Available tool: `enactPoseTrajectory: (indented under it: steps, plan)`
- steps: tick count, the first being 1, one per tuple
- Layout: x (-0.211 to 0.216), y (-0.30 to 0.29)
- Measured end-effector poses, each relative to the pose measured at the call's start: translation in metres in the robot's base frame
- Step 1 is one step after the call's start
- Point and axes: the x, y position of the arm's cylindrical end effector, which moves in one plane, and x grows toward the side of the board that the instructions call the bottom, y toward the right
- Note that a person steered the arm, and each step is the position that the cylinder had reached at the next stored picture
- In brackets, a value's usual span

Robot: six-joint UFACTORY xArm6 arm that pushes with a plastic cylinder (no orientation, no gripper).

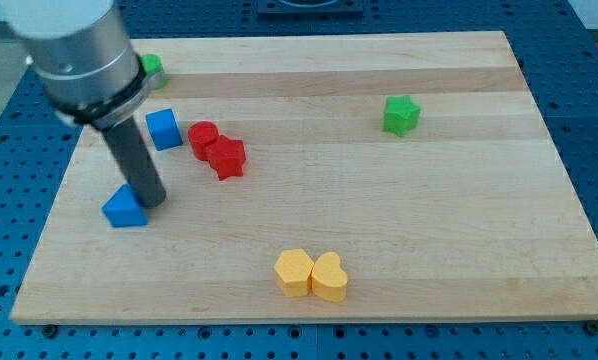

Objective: Push the blue cube towards top center

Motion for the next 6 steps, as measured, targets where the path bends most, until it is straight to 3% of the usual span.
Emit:
enactPoseTrajectory:
  steps: [2, 3, 5, 6]
  plan:
    - [-0.053, -0.009]
    - [-0.054, -0.010]
    - [-0.102, -0.005]
    - [-0.099, -0.017]
